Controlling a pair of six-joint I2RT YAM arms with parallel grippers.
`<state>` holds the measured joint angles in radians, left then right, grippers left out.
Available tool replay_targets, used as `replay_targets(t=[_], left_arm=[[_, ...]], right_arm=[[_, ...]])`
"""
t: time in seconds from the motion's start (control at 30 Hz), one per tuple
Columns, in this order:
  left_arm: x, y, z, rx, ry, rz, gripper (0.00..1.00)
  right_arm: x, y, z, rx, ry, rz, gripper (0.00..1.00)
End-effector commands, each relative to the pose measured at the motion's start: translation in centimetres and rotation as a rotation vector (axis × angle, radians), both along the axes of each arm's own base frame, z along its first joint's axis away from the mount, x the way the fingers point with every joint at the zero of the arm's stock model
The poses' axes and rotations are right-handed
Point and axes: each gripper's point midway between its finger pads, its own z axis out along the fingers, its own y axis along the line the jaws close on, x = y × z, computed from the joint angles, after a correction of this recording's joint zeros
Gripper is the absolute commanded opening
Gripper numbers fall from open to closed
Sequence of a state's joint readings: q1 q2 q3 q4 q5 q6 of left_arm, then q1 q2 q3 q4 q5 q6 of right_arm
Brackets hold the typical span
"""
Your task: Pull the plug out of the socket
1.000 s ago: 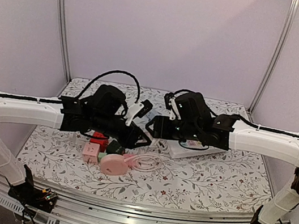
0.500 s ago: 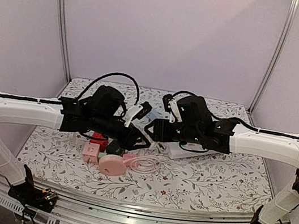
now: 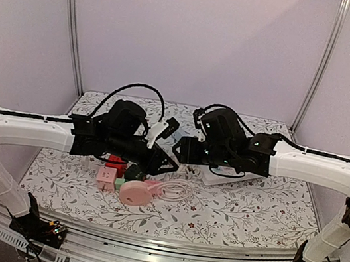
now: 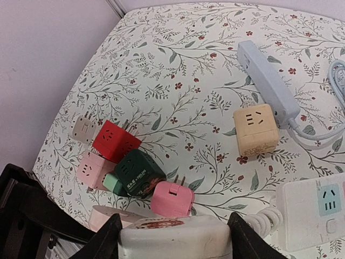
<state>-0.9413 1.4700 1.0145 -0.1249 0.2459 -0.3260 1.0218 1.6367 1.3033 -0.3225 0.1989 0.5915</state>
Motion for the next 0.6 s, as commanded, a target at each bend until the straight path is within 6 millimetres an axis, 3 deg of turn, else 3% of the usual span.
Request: replay_targets(t=[0.0, 0.2, 0.57], left_arm=[[0.6, 0.2, -0.2, 0.022, -0.037, 0.044, 0.00], [1.9, 0.7, -0.4, 0.035, -0.020, 0.110, 0.00], [3.0, 1.9, -0.9, -0.023, 0.034, 0.211, 0.00]], right_arm=[[1.2, -0.8, 1.1, -0.012, -0.028, -0.091, 0.25], [0.0, 0.5, 1.3, 0.040, -0.013, 0.008, 0.26], [-3.5, 3.5, 3.8, 0.152, -0.045, 0.301, 0.26]])
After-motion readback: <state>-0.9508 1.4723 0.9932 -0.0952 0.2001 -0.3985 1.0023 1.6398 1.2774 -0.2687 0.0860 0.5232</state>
